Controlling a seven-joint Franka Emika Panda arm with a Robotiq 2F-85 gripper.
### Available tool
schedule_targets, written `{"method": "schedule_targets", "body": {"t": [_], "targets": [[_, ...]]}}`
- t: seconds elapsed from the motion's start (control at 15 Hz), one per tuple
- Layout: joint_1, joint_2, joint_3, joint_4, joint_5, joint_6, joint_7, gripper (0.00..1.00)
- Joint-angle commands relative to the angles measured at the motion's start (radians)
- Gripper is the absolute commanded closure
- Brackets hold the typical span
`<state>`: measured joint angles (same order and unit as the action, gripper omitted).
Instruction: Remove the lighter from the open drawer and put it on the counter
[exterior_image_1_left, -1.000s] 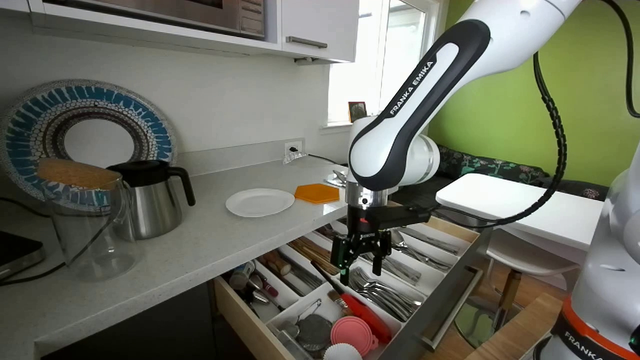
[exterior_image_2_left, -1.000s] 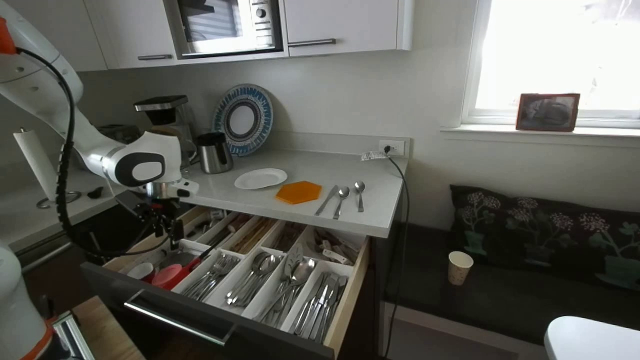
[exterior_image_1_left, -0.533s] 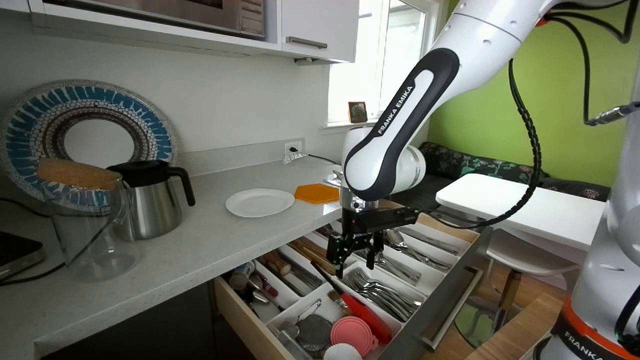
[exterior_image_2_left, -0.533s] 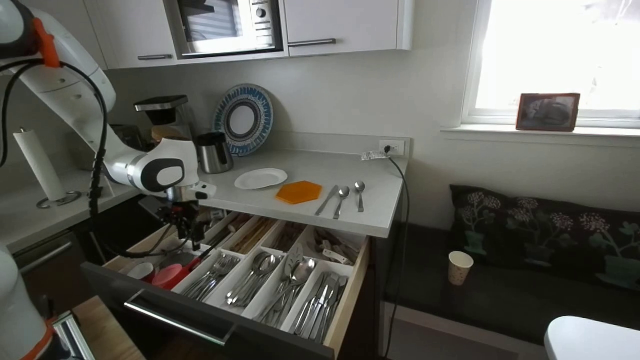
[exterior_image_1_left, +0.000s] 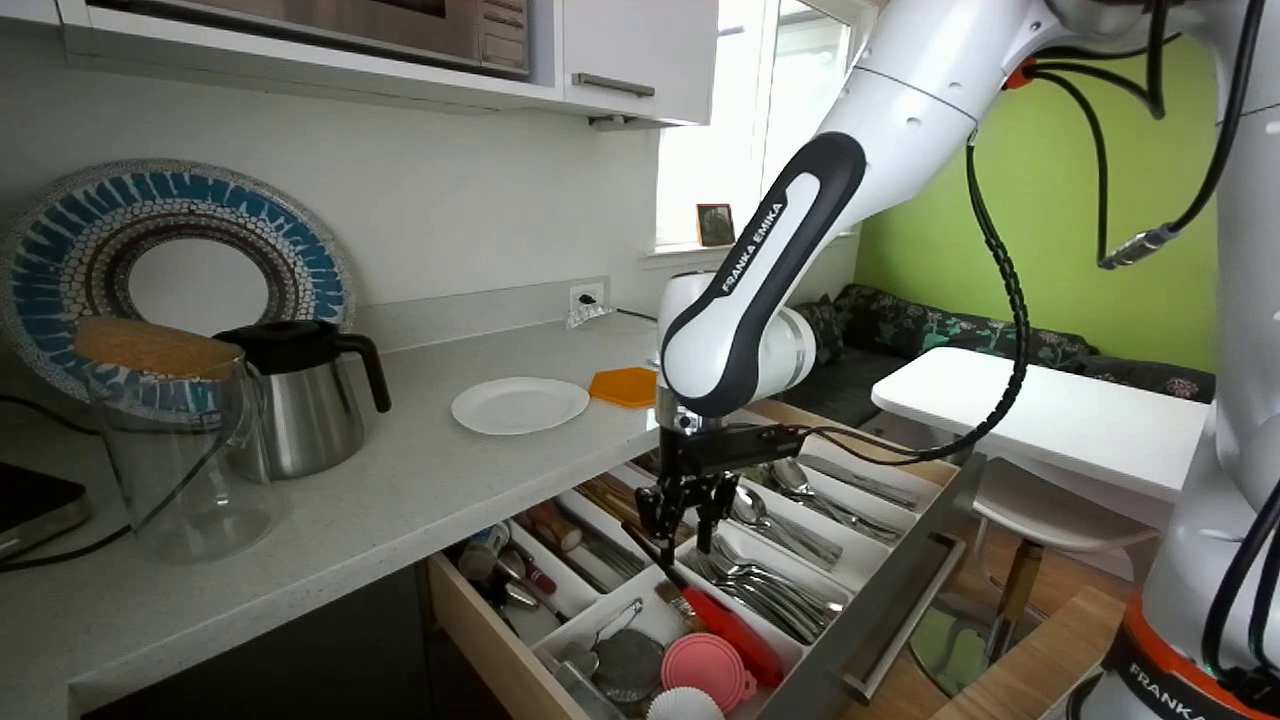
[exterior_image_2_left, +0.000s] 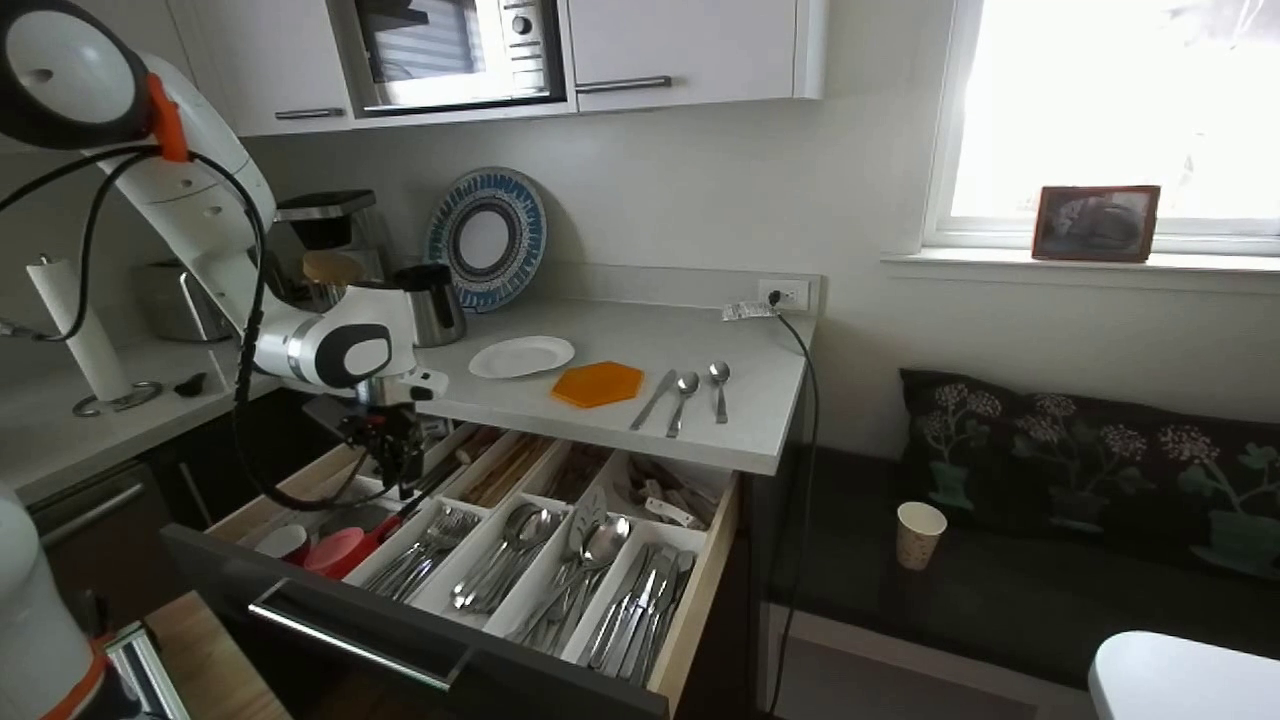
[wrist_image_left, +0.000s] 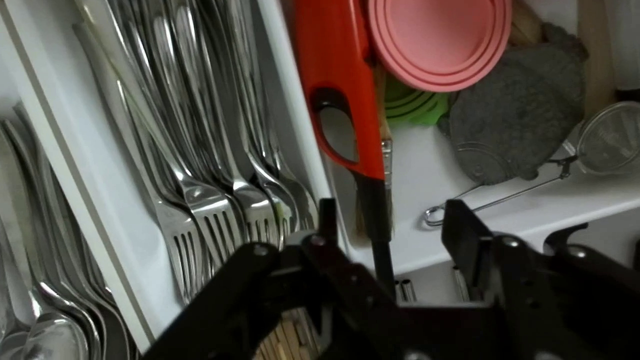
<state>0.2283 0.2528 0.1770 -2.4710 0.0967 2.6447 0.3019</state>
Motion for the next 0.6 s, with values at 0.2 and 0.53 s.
{"method": "schedule_targets", "body": {"t": [0.2, 0.53], "targets": [[0.047, 0.104, -0.035, 0.072, -0.051, 0.014, 0.050, 0.69], [0.073, 0.143, -0.058, 0.094, -0.070, 0.002, 0.068, 0.57]]}}
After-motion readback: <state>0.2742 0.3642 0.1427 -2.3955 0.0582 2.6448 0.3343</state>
